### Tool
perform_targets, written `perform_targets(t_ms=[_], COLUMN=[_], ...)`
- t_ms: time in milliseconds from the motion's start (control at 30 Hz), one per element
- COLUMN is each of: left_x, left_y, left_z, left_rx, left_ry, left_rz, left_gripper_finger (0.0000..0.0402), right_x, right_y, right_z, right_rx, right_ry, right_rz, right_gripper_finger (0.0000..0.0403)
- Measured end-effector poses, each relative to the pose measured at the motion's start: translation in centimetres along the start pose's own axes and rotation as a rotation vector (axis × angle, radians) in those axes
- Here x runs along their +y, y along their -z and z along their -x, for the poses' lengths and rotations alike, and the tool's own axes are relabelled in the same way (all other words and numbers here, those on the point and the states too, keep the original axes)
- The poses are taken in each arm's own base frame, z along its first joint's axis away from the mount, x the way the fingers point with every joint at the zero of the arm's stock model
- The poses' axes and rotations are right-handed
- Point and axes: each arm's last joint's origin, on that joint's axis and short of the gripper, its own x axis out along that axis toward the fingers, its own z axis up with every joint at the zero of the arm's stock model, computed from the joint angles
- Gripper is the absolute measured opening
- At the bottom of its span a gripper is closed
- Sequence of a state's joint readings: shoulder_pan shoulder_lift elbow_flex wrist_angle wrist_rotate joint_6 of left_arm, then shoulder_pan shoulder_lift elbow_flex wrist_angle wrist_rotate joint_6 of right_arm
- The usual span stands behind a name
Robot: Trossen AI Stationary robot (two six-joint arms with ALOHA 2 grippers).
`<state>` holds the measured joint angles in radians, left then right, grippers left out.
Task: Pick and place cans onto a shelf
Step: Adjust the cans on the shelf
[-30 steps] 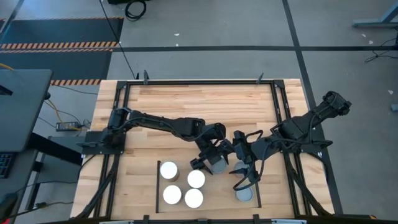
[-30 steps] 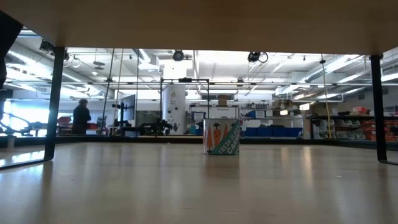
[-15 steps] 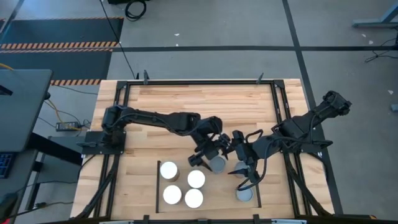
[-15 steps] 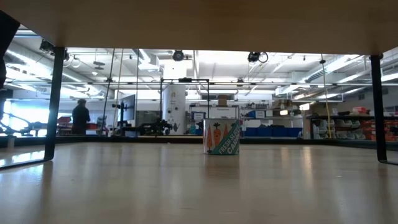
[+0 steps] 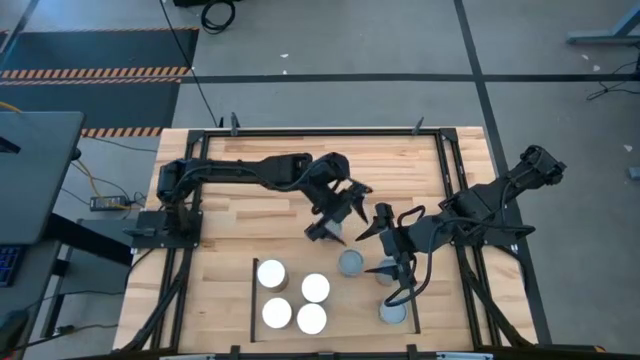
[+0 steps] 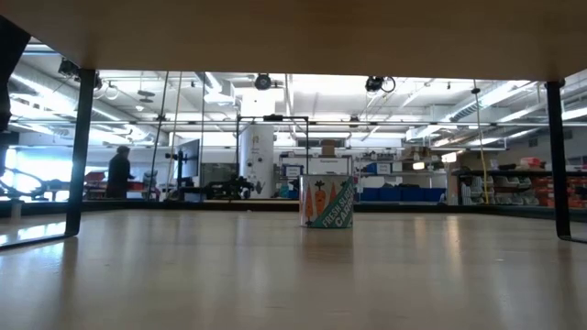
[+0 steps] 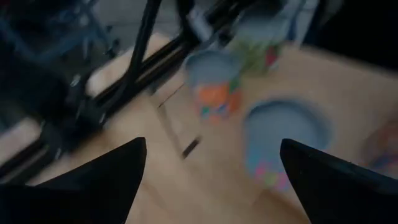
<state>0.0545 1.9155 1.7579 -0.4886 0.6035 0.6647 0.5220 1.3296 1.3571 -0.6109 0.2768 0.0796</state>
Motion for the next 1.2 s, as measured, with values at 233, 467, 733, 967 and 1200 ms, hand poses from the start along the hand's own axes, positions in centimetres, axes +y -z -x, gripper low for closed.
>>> perform_targets(t_ms=[233,467,733,967,1200], left_x=[0.4,-1.0,-2.8,-2.2,-3.4], left_y=[3.2,2.7,1.3,0.8,-2.2], left_z=[-2.5,-4.3,-5.5,-5.3,-1.8], left_rx=[0.114,0.077,0.049,0.083,0.121], left_ry=[-0.110,-0.041,-0.004,-0.107,-0.151], left_rz=[0.042,0.045,0.015,0.034,0.128], left_gripper_finger=[0.0375,0.0375,0.0375,0.0375,0.0375], right_x=[0.0,0.0,0.0,0.0,0.3], right_y=[0.1,0.2,0.2,0.2,0.6], right_z=[0.0,0.0,0.0,0.0,-0.7], right_rx=[0.012,0.020,0.016,0.023,0.020], right_ry=[-0.009,-0.010,-0.013,-0.015,-0.044], right_rz=[0.004,0.007,-0.001,-0.026,-0.020], right_gripper_finger=[0.0346,0.0346,0.0346,0.0346,0.0346])
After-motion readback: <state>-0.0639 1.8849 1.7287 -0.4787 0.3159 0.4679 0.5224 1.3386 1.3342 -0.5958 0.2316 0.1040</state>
